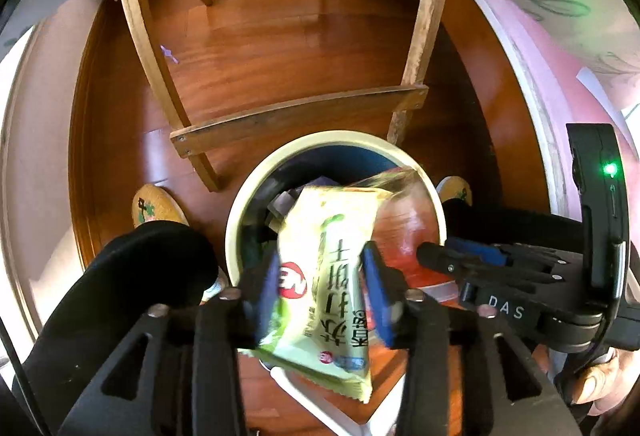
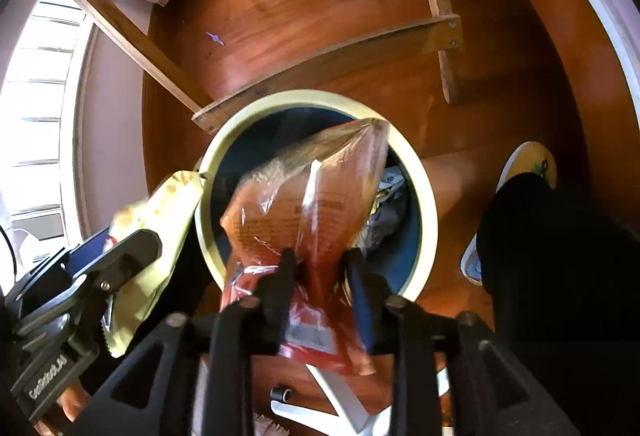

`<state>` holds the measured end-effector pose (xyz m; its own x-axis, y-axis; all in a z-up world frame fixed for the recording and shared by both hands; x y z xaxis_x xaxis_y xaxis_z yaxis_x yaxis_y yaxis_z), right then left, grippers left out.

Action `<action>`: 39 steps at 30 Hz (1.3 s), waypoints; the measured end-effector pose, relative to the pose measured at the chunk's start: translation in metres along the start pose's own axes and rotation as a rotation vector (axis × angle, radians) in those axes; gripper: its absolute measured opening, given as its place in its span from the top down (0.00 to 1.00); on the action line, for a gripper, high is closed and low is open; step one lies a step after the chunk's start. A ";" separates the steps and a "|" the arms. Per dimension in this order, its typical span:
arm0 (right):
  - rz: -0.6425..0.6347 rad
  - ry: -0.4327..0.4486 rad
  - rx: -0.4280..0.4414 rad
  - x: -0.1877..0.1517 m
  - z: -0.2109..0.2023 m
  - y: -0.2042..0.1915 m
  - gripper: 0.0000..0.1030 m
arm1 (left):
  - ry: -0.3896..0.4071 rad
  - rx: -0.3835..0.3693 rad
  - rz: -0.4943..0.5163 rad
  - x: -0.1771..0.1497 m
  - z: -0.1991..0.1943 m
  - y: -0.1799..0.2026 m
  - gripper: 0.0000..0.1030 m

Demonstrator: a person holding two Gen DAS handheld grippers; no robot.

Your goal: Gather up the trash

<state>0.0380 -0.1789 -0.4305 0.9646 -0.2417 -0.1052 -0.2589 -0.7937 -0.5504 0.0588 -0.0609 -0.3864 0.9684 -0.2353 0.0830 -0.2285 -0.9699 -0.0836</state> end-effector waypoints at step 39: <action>-0.321 0.164 -0.141 -0.050 -0.113 -0.070 0.47 | 0.176 0.028 0.091 -0.040 -0.119 0.008 0.33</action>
<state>0.0020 -0.1746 -0.2930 0.9799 -0.0451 0.1943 0.0400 -0.9098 -0.4131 0.0061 -0.0664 -0.2723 0.9110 -0.3312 0.2456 -0.3088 -0.9427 -0.1259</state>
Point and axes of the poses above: each gripper's, at about its wrist camera, not at the fingertips, and z roughly the way its jaws point, y to its right, x to its top, the point moved 1 cm from there along z, roughly the way its jaws point, and after that the axes turned 14 degrees about x, right-handed, at the moved point
